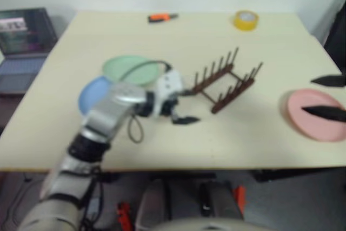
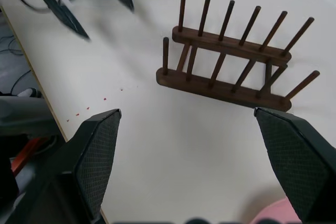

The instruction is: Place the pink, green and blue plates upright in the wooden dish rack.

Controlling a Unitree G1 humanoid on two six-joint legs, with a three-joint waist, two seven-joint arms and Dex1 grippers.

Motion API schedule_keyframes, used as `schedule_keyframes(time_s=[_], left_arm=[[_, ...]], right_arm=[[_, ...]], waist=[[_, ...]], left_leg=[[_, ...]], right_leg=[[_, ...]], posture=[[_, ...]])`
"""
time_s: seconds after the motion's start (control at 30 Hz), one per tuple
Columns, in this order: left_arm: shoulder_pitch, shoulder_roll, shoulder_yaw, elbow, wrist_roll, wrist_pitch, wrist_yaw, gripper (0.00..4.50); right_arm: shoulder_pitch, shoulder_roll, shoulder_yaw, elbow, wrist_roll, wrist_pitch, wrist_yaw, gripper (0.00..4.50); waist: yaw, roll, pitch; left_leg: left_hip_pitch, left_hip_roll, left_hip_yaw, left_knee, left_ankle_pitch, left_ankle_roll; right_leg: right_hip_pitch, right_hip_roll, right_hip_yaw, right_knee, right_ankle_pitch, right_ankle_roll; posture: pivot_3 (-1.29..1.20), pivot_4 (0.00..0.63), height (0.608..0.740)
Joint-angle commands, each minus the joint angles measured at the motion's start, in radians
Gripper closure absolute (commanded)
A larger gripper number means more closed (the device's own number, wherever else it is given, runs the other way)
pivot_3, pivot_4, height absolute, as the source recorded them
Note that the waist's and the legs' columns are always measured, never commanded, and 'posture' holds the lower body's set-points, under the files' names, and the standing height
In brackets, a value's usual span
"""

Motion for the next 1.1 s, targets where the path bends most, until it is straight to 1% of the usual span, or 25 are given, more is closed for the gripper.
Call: schedule_keyframes(time_s=[0.03,0.1,0.2,0.3,0.43,0.63,0.77,0.83,0.9,0.97,1.0,1.1], left_arm=[[-0.012,-0.053,-0.046,0.037,0.087,-0.037,0.079,0.00],[-0.009,-0.088,-0.093,0.084,0.167,-0.057,0.143,0.00],[-0.013,-0.149,-0.102,0.125,0.207,-0.034,0.205,0.00],[-0.011,-0.190,-0.105,0.150,0.232,-0.032,0.236,0.00],[-0.019,-0.272,-0.086,0.208,0.256,-0.029,0.315,0.00],[-0.037,-0.372,-0.086,0.314,0.264,-0.044,0.347,0.00],[-0.053,-0.405,-0.096,0.366,0.287,-0.077,0.360,0.00],[-0.064,-0.425,-0.089,0.401,0.294,-0.090,0.374,0.40],[-0.069,-0.422,-0.097,0.422,0.307,-0.117,0.365,0.97],[-0.071,-0.413,-0.103,0.442,0.317,-0.152,0.350,1.64],[-0.072,-0.411,-0.106,0.448,0.319,-0.167,0.338,2.08],[-0.084,-0.398,-0.095,0.463,0.311,-0.194,0.292,3.21]], right_arm=[[-0.002,-0.001,-0.041,-0.032,0.025,0.012,-0.014,0.05],[-0.003,-0.002,-0.032,-0.036,0.026,0.013,-0.026,0.05],[-0.007,-0.002,-0.028,-0.054,0.041,0.026,-0.045,0.05],[0.015,0.006,-0.049,-0.078,0.049,0.038,-0.051,0.05],[0.042,0.022,-0.076,-0.107,0.055,0.054,-0.065,0.05],[0.046,0.031,-0.088,-0.135,0.073,0.074,-0.091,0.05],[0.057,0.036,-0.096,-0.146,0.078,0.080,-0.104,0.05],[0.067,0.041,-0.103,-0.158,0.081,0.085,-0.112,0.00],[0.068,0.049,-0.116,-0.165,0.092,0.095,-0.126,0.00],[0.076,0.055,-0.125,-0.173,0.094,0.098,-0.134,0.00],[0.082,0.058,-0.129,-0.177,0.093,0.098,-0.135,0.00],[0.082,0.067,-0.136,-0.190,0.100,0.103,-0.153,0.00]], waist=[[-0.002,0.000,0.000],[-0.003,0.000,0.000],[-0.003,0.000,0.000],[-0.003,0.000,0.000],[-0.001,0.000,0.000],[-0.001,0.000,0.000],[-0.002,0.000,0.000],[0.000,0.000,0.000],[0.000,0.000,0.000],[-0.001,0.000,0.000],[-0.001,0.000,0.000],[-0.001,0.000,0.000]], left_leg=[[0.000,0.000,0.000,0.001,0.000,0.000],[0.000,0.000,0.000,0.001,0.000,0.000],[-0.001,0.000,0.000,0.004,0.000,0.000],[-0.001,0.001,0.000,0.005,0.000,0.000],[-0.001,0.000,0.000,0.005,0.000,0.001],[-0.001,0.000,-0.001,0.005,0.000,0.001],[-0.001,-0.001,-0.001,0.005,0.000,0.001],[-0.001,-0.001,-0.001,0.005,0.000,0.001],[-0.001,-0.001,-0.001,0.005,0.000,0.001],[-0.001,-0.001,0.000,0.005,-0.001,0.001],[-0.001,-0.001,0.000,0.005,-0.001,0.001],[-0.001,-0.001,-0.001,0.005,-0.001,0.001]], right_leg=[[0.000,0.000,0.000,0.000,0.000,0.000],[0.000,0.000,0.000,0.000,0.000,-0.001],[0.001,0.000,0.000,0.000,0.000,-0.002],[0.001,-0.001,0.000,-0.001,0.000,-0.002],[0.002,-0.002,0.000,-0.002,0.000,-0.002],[0.002,-0.001,0.000,-0.002,0.000,-0.002],[0.002,-0.001,-0.001,-0.002,0.000,-0.002],[0.002,-0.001,-0.001,-0.002,0.000,-0.002],[0.002,-0.001,-0.001,-0.002,0.000,-0.002],[0.002,-0.001,0.000,-0.002,0.000,-0.002],[0.002,-0.001,0.000,-0.002,0.000,-0.002],[0.002,-0.001,-0.001,-0.002,0.000,-0.002]], posture=[[0.00,0.150,0.740],[0.00,0.150,0.740],[0.00,0.150,0.740],[0.00,0.150,0.740],[0.00,0.150,0.740],[0.00,0.150,0.740],[0.00,0.150,0.740],[0.00,0.150,0.740],[0.00,0.150,0.740],[0.00,0.150,0.740],[0.00,0.150,0.740],[0.00,0.150,0.740]])
